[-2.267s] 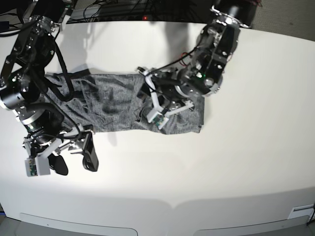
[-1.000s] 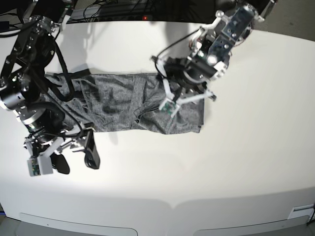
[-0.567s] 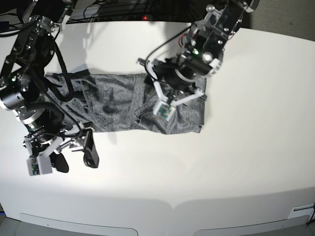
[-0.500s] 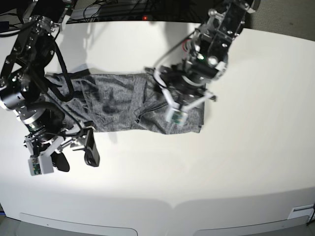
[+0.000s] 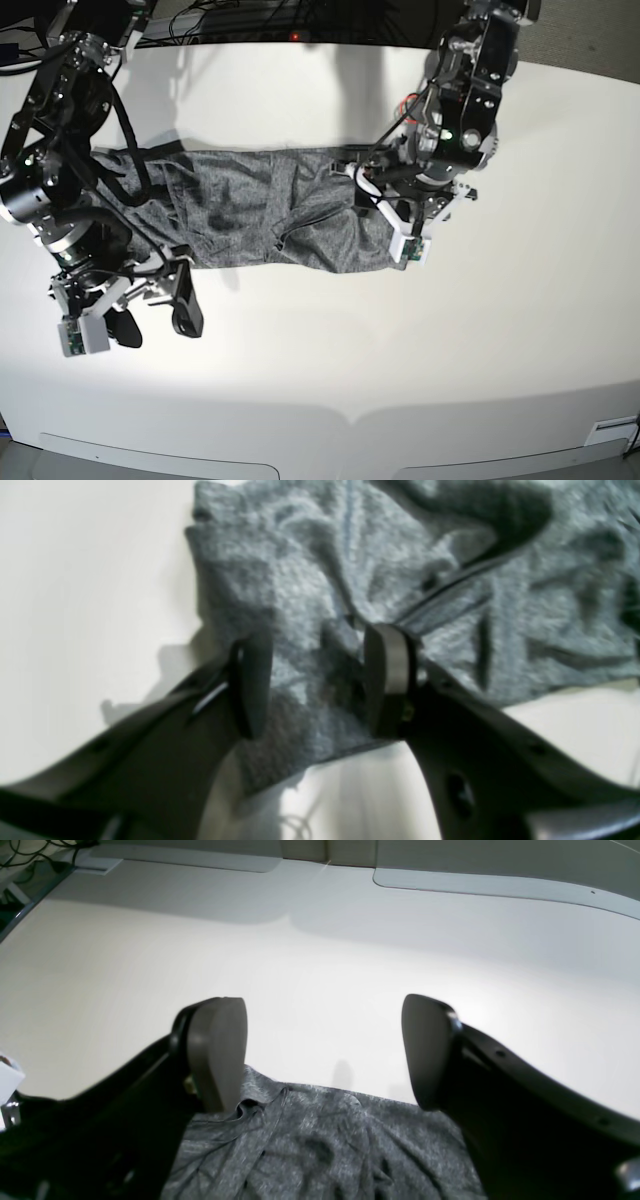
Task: Fold the T-shirt properly
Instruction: 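Adjust the folded layers with the left gripper, pressing them flat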
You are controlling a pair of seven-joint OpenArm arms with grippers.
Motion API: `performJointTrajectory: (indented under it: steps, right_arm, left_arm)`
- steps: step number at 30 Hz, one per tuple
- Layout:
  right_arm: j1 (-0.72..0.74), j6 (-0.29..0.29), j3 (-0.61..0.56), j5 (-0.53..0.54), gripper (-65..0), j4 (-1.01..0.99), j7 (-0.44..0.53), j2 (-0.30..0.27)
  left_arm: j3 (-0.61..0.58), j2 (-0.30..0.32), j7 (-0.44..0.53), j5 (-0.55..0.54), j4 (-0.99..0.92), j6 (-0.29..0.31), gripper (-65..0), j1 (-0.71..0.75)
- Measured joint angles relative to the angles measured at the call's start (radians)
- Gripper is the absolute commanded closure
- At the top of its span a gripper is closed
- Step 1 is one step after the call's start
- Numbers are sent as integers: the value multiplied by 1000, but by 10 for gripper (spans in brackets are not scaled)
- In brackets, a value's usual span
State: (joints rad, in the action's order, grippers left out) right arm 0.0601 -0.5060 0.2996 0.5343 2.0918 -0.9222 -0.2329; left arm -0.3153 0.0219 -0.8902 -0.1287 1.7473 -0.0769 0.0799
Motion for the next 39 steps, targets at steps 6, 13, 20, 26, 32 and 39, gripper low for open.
performJointTrajectory:
  steps: [6, 13, 20, 26, 32, 39]
  right_arm:
    - [0, 0, 0, 0, -470, 0, 0, 0]
    - [0, 0, 0, 0, -470, 0, 0, 0]
    - [0, 0, 0, 0, -470, 0, 0, 0]
    - [0, 0, 0, 0, -470, 0, 0, 0]
    - [0, 0, 0, 0, -470, 0, 0, 0]
    - [0, 0, 0, 0, -470, 0, 0, 0]
  left_arm:
    - [0, -5, 2, -54, -83, 13, -290, 2]
    - [0, -88, 5, -184, -83, 130, -290, 2]
    - [0, -153, 48, -195, -83, 193, -290, 0]
    - [2, -150, 44, -97, -83, 227, -290, -19]
    - [2, -150, 41, -34, -82, 230, -290, -48]
    - [2, -147, 80, 60, -82, 233, -290, -11]
